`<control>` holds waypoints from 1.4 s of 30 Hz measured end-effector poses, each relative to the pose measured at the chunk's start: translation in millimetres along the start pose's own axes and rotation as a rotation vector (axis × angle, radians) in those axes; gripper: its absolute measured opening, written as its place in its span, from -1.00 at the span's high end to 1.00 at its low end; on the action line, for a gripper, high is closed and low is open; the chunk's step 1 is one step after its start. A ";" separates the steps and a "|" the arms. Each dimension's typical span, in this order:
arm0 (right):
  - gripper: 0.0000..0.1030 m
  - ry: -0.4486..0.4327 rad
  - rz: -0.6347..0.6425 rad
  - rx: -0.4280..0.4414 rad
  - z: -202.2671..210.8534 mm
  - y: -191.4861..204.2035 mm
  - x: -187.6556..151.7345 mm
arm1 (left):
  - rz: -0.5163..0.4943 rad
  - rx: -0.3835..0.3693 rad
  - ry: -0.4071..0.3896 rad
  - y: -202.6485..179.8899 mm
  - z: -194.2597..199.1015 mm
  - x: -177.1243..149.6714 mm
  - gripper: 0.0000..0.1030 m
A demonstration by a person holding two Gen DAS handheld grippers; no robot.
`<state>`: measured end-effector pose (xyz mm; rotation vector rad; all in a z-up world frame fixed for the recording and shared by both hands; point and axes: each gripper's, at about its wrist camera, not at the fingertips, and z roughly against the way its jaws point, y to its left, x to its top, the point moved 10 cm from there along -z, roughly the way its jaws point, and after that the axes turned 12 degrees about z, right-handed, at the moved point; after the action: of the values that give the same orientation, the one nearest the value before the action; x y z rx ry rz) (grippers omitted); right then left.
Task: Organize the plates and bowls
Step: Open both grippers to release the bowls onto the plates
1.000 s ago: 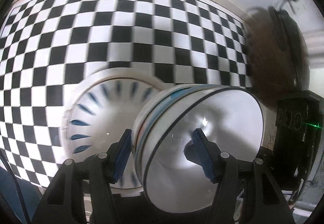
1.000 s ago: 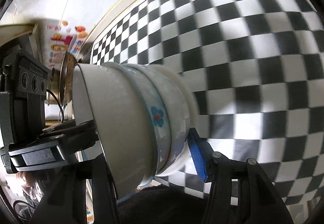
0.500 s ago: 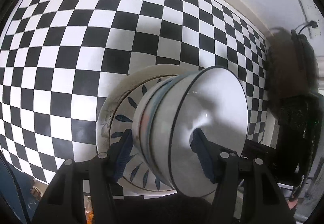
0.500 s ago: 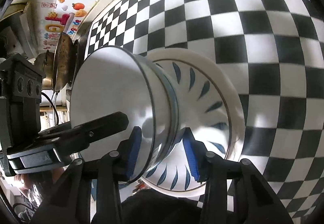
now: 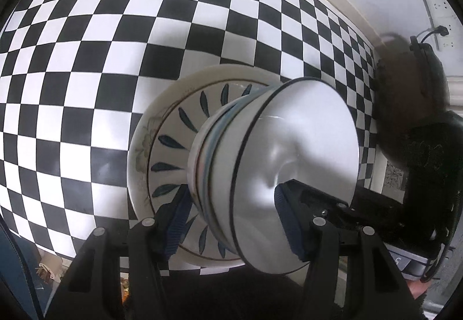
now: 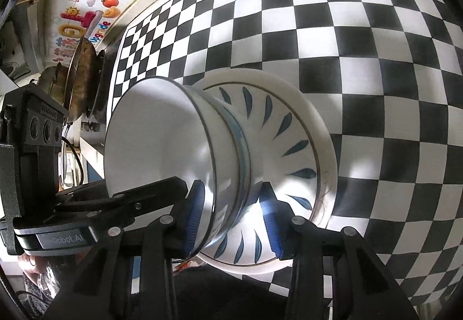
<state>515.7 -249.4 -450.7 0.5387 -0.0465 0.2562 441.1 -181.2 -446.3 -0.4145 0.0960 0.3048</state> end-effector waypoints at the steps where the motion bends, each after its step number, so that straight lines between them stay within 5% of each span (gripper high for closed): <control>1: 0.18 -0.002 0.005 -0.007 0.7 0.1 -1.2 | 0.000 -0.001 0.002 0.9 -0.6 -1.8 -0.02; 14: 0.20 0.003 0.013 -0.033 4.7 -1.3 -7.9 | -0.015 0.019 -0.024 0.8 0.2 -7.5 0.01; 39: 0.15 -0.123 0.146 -0.413 91.4 20.3 -26.2 | -0.134 0.328 -0.399 0.1 78.2 -21.7 -0.04; 42: -0.28 -0.168 0.159 -0.456 109.9 24.3 -30.2 | -0.121 0.335 -0.443 -1.2 91.3 -25.9 -0.11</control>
<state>482.9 -292.6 -347.6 0.1003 -0.3041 0.3429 419.6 -151.8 -358.6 -0.0137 -0.3082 0.2491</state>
